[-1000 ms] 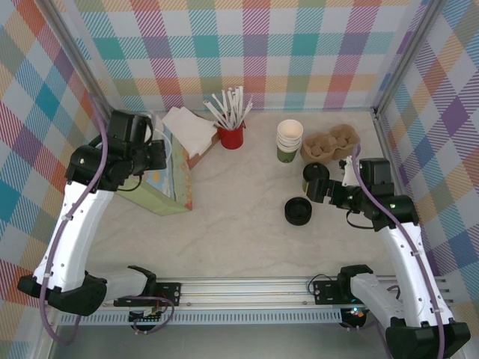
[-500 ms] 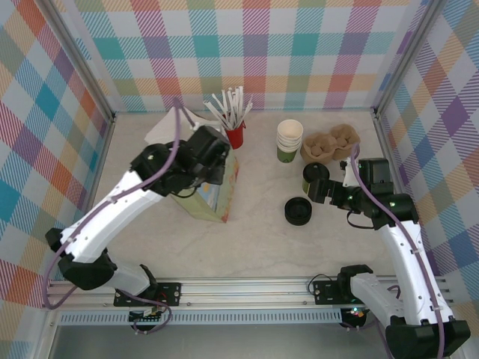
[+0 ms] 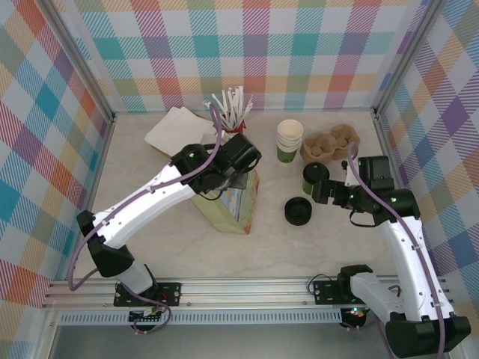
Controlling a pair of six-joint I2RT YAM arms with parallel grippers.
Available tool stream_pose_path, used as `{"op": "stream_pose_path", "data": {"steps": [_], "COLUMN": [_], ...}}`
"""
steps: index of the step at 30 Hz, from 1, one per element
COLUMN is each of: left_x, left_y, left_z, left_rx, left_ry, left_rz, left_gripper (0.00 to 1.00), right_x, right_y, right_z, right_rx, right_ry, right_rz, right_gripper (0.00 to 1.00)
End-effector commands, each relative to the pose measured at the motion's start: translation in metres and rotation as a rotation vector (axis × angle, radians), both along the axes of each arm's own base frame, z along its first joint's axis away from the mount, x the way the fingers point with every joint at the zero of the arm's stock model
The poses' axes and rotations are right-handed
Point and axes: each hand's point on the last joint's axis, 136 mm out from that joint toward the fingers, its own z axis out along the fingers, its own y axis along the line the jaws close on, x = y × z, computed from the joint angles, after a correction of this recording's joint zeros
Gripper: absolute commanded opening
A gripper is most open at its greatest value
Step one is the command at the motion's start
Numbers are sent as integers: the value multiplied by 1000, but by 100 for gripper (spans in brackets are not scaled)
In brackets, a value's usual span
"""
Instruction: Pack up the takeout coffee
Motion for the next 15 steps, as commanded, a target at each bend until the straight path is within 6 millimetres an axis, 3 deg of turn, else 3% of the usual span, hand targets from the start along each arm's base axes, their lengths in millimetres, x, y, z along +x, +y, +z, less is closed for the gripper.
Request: {"op": "stream_pose_path", "data": {"steps": [1, 7, 15], "left_x": [-1, -3, -15], "left_y": [-18, -23, -4], "left_z": [0, 9, 46], "left_rx": [-62, -97, -160], "left_ry": [11, 3, -72], "left_rz": [-15, -53, -87], "left_gripper": [12, 48, 70], "right_x": [4, 27, 78], "right_y": [-11, -14, -27], "right_z": [5, 1, -3], "right_rx": [-77, -128, -230], "right_ry": [3, 39, 57], "right_rz": [0, 15, 26], "right_gripper": [100, 100, 100]}}
